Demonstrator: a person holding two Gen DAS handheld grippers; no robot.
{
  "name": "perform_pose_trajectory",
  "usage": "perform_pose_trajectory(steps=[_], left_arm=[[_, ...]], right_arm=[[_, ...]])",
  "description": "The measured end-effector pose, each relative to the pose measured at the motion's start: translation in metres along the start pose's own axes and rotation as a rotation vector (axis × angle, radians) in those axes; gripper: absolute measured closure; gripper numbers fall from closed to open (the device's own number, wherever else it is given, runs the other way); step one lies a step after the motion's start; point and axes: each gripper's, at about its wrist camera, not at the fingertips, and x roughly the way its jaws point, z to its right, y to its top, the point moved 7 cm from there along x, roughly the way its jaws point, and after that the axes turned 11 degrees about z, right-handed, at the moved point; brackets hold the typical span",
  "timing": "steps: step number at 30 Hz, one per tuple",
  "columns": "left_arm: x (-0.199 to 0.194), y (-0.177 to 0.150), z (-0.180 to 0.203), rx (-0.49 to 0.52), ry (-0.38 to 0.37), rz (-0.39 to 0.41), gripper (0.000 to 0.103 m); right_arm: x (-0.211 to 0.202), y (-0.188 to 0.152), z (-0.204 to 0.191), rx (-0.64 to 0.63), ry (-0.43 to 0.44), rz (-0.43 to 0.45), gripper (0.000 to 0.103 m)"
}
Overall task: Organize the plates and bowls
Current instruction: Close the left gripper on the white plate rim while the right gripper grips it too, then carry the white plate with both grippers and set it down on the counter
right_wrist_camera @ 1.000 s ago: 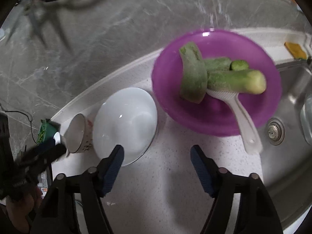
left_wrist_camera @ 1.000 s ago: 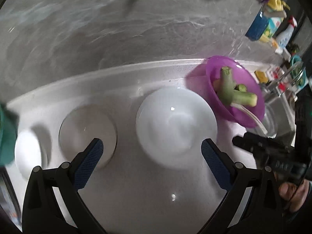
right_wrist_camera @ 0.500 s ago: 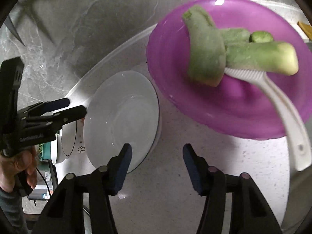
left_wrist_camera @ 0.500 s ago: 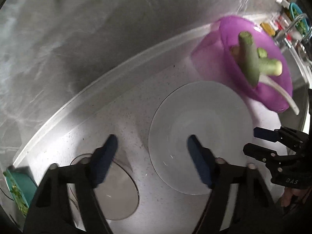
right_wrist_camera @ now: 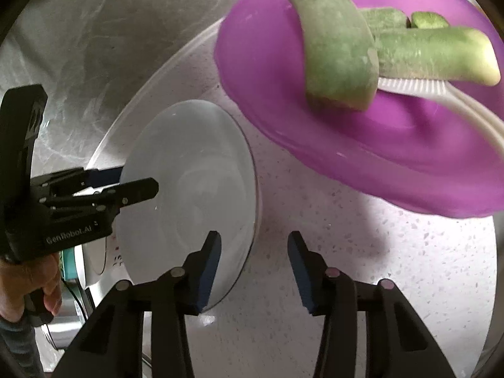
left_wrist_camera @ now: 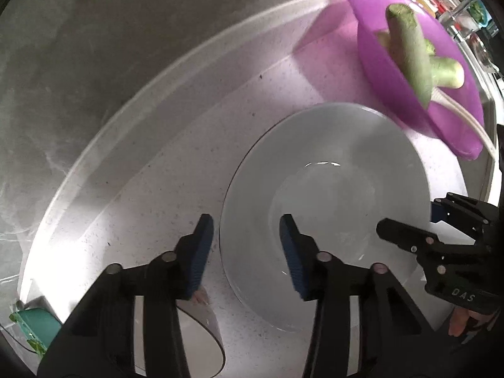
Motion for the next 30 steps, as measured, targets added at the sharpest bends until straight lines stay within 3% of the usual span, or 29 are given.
perform_pose_trajectory(steps=[2, 6, 11, 20, 25, 30], left_arm=[[0.006, 0.000, -0.001, -0.005, -0.006, -0.012, 0.075], [0.015, 0.000, -0.001, -0.006, -0.005, -0.020, 0.076], [0.019, -0.001, -0.002, -0.040, 0.006, -0.006, 0.083], [0.012, -0.008, 0.004, -0.065, 0.012, 0.008, 0.084], [-0.005, -0.027, 0.019, -0.067, 0.014, 0.034, 0.084], [-0.031, -0.052, 0.056, -0.061, -0.030, 0.066, 0.084]], right_arm=[[0.004, 0.000, -0.001, -0.007, -0.001, -0.001, 0.070], [0.007, -0.001, -0.009, -0.042, -0.001, 0.012, 0.081], [0.008, 0.001, -0.014, -0.058, -0.004, 0.015, 0.082], [0.006, 0.003, -0.014, -0.083, -0.015, 0.008, 0.083], [-0.013, -0.001, -0.017, -0.112, -0.010, 0.016, 0.083], [-0.048, -0.015, -0.005, -0.145, -0.007, 0.031, 0.084]])
